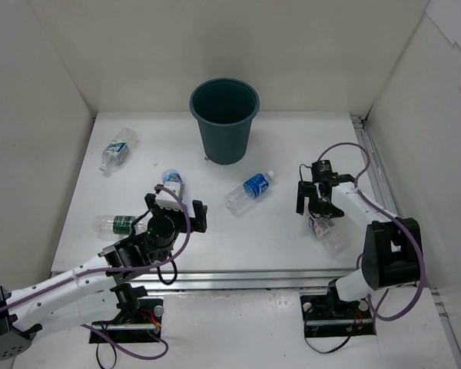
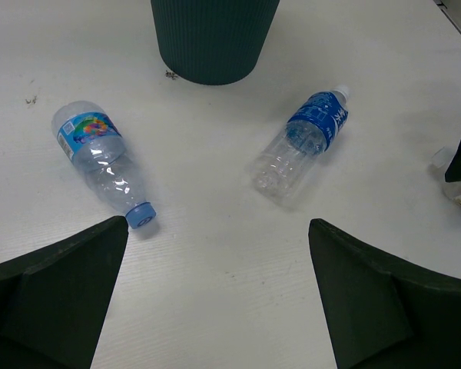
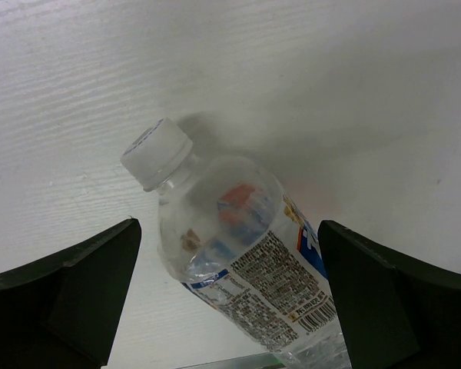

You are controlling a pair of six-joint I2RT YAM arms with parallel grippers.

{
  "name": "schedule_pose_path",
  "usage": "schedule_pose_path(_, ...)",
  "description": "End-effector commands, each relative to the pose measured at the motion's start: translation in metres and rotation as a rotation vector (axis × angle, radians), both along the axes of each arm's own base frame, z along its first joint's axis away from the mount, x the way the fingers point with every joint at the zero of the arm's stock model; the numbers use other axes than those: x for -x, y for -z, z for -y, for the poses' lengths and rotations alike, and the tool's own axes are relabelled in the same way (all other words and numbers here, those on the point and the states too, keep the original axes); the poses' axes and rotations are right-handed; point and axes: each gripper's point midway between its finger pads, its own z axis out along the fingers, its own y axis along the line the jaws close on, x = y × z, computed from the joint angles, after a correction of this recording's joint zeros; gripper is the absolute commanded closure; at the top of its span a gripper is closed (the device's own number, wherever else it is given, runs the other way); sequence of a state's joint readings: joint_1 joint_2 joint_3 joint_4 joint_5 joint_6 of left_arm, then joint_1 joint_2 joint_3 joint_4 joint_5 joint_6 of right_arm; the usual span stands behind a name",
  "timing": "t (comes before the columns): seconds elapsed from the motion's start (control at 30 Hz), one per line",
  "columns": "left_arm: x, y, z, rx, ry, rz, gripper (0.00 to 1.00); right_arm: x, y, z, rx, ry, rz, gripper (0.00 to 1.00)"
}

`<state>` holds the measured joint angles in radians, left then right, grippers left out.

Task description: Put the plastic bottles in the bin

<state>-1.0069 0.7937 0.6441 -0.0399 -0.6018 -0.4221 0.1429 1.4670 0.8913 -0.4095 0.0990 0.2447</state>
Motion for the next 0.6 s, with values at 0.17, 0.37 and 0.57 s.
schedule_pose_path(0.17, -0.006, -0.024, 0.003, 0.068, -0.016, 0.052, 0.00, -0.013, 0.002, -0.014, -0.001, -0.052, -0.025, 0.02)
schedule_pose_path(0.37, -0.006, -0.024, 0.002, 0.068, -0.017, 0.053, 0.00, -0.013, 0.014, -0.018, 0.043, -0.068, -0.069, 0.06)
schedule_pose_path(0.57, -0.006, -0.024, 0.002, 0.068, -0.017, 0.053, 0.00, -0.014, 0.013, -0.015, 0.072, -0.061, -0.064, 0.25)
